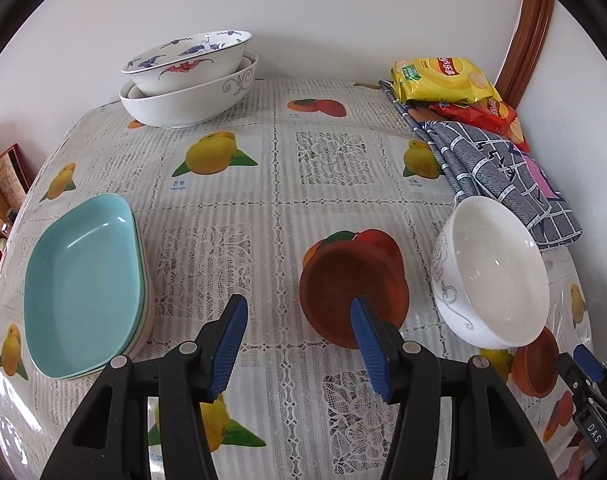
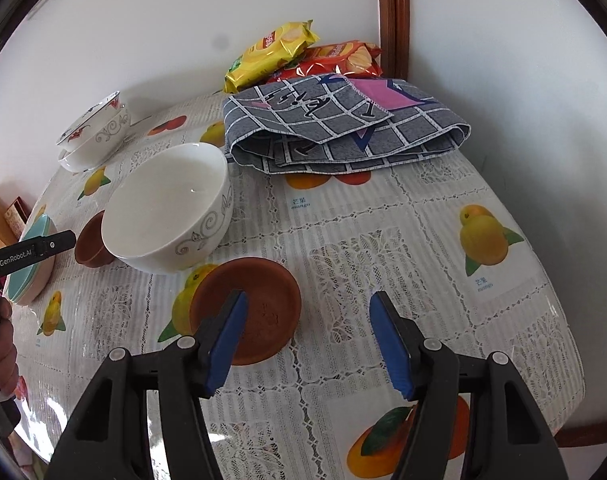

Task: Organize plates and bowls
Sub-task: 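Move both grippers toward the two small brown clay dishes, then close the left gripper on one brown dish rim while the right gripper closes on the other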

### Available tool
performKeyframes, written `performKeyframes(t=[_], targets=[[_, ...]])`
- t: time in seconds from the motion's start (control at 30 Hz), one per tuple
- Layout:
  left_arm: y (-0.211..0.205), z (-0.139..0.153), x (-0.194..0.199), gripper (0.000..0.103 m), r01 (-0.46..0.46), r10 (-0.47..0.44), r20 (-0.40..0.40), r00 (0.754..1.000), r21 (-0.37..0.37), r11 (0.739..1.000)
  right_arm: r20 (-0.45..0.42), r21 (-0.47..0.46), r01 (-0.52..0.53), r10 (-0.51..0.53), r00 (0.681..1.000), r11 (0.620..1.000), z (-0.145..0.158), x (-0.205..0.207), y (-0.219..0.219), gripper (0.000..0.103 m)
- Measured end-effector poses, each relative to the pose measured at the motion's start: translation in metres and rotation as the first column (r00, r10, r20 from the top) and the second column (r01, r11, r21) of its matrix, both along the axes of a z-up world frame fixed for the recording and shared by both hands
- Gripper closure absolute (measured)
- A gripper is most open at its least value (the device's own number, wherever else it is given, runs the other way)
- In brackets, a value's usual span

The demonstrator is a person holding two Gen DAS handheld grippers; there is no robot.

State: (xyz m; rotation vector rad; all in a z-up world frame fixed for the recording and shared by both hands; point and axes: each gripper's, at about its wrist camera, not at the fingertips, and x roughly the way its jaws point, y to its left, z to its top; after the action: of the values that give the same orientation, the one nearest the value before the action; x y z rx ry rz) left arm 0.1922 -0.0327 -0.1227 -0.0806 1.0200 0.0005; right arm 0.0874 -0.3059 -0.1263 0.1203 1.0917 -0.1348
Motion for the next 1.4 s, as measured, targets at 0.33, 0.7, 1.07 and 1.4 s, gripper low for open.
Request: performKeyframes(t=[0.33,0.7,1.07,1.4], targets=[[-0.002,-0.018,0.013,0.051,0.000,-0.001,-0.041,0.999,-0.030,1.000,-0.013,0.002,-0.012,0.013,1.000,1.000,-0.012,0.005,0.006,0.056],[-0.006,-0.029,0.019,0.056,0.021,-0.024,-0.051,0.998,-0.042,0.999,-0.020,0.018,0.007,-0.007,1.000,1.000,-0.022,0.012,0.005,0.072],[-0.002,-0.036,0.027,0.068,0.010,-0.014,-0.054,0.998,-0.072,0.997,-0.033,0.030,0.015,-0.014,0.999,0.999,-0.032,0.018,0.008,0.087],[-0.002,-0.036,0.029,0.083,0.017,-0.021,-0.047,0.999,-0.091,0.996,-0.026,0.020,0.009,-0.009,1.000,1.000,-0.030,0.019,0.010,0.090]])
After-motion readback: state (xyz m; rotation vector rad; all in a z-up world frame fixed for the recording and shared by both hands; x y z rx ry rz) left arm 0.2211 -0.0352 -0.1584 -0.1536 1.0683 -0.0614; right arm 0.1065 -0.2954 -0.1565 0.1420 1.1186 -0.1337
